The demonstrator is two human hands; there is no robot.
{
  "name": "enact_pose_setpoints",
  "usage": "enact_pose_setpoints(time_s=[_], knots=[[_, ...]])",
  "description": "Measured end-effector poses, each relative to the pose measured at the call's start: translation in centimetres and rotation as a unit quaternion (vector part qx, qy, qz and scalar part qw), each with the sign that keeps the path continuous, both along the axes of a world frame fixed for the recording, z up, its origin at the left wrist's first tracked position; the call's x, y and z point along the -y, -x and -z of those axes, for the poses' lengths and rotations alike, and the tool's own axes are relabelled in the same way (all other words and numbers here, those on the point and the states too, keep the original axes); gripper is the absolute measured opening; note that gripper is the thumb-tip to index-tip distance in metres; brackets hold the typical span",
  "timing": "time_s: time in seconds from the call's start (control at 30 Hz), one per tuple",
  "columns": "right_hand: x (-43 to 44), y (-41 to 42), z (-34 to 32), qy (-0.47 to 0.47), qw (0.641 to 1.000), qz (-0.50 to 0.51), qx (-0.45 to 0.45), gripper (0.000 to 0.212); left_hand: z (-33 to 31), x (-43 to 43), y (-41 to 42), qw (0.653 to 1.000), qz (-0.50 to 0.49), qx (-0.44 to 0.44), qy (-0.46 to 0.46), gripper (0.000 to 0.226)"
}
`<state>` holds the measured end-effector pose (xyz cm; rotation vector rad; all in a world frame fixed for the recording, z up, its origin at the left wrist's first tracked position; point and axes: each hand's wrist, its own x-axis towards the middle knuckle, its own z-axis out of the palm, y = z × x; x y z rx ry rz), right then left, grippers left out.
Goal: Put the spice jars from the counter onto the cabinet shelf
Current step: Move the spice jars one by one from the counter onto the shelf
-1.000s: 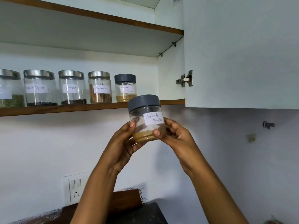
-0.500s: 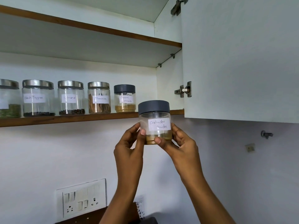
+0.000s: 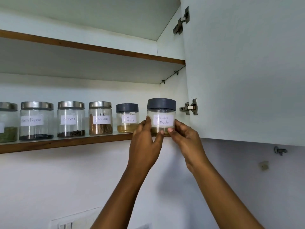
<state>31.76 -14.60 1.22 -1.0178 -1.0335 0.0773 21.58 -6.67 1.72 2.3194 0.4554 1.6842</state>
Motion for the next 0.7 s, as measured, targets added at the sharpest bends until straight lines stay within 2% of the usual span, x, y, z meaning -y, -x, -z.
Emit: enact_pose_setpoints(time_s=[0.1, 0.23, 0.33, 0.47, 0.7], knots=[[-2.3, -2.1, -2.5, 0.030, 0.998, 0.037, 0.043, 0.040, -2.2, -1.5, -1.6, 0.998, -0.063, -0.028, -0.003, 0.060], [-4.7, -3.9, -4.8, 0.086, 0.992, 0.050, 0.080, 0.032, -3.5, -2.8, -3.0, 0.989, -0.135, -0.057, 0.011, 0.044], [-6.1, -4.7, -5.3, 0.125, 0.987, 0.045, 0.085, 0.034, -3.6, -3.6, -4.0, 0.975, -0.203, -0.089, 0.009, 0.037], [-7.9, -6.2, -5.2, 0.166, 0.979, 0.058, 0.100, 0.037, -3.4, -4.6, -5.2, 0.951, -0.283, -0.123, -0.003, 0.039], [-9.8, -7.4, -5.2, 0.181, 0.976, 0.061, 0.106, 0.042, -3.9, -5.3, -6.2, 0.938, -0.321, -0.131, 0.013, 0.026]])
